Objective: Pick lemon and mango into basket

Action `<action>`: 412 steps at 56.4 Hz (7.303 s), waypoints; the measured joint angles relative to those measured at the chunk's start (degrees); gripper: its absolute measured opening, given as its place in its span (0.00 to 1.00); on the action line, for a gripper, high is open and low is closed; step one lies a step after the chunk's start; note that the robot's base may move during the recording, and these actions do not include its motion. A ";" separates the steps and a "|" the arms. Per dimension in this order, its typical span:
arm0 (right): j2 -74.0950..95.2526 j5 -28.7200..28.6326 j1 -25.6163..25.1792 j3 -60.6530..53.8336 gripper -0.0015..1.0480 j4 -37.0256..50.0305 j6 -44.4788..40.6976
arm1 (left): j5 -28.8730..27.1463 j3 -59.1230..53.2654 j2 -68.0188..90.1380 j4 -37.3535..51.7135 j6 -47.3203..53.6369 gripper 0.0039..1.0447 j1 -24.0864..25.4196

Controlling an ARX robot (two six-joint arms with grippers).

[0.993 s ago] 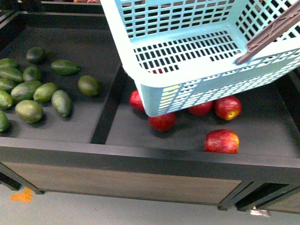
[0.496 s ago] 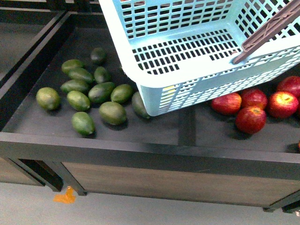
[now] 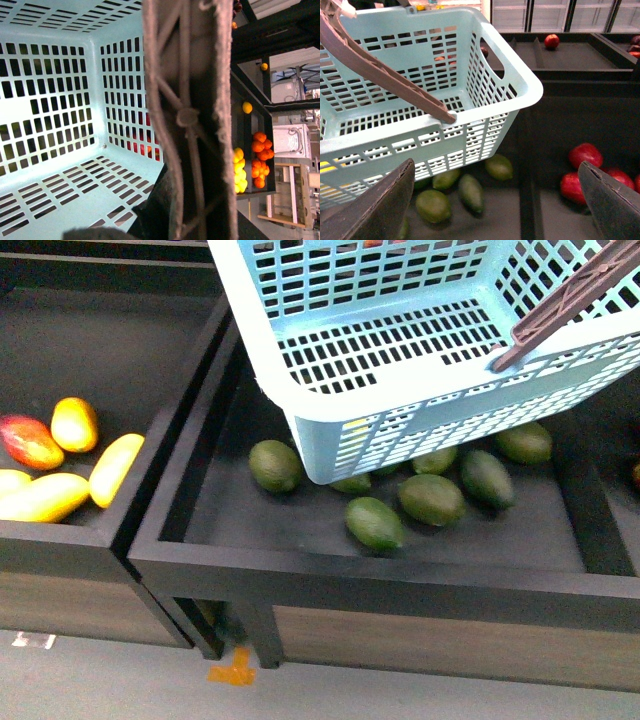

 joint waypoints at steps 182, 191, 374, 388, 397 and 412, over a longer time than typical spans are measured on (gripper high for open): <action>77.88 -2.16 -33.05 58.18 0.92 -23.04 -30.23 | 0.04 0.00 0.00 0.00 0.20 0.05 -0.02; 81.99 -5.22 -35.04 66.84 0.92 -30.75 -40.79 | -0.02 0.00 0.00 0.00 0.22 0.05 -0.04; 42.03 -55.34 -30.45 52.28 0.63 -30.67 -21.51 | -0.07 0.00 0.00 0.00 0.22 0.05 -0.02; 38.29 -46.36 -16.28 48.15 0.63 -13.33 -2.29 | -0.09 0.00 0.00 0.00 0.24 0.05 -0.02; 40.41 -37.24 -9.18 49.31 0.63 -12.24 0.46 | -0.13 0.00 0.00 0.00 0.24 0.05 -0.02; 45.07 -30.23 -5.81 50.07 0.63 -11.52 1.09 | -0.11 0.00 0.00 0.00 0.22 0.05 -0.02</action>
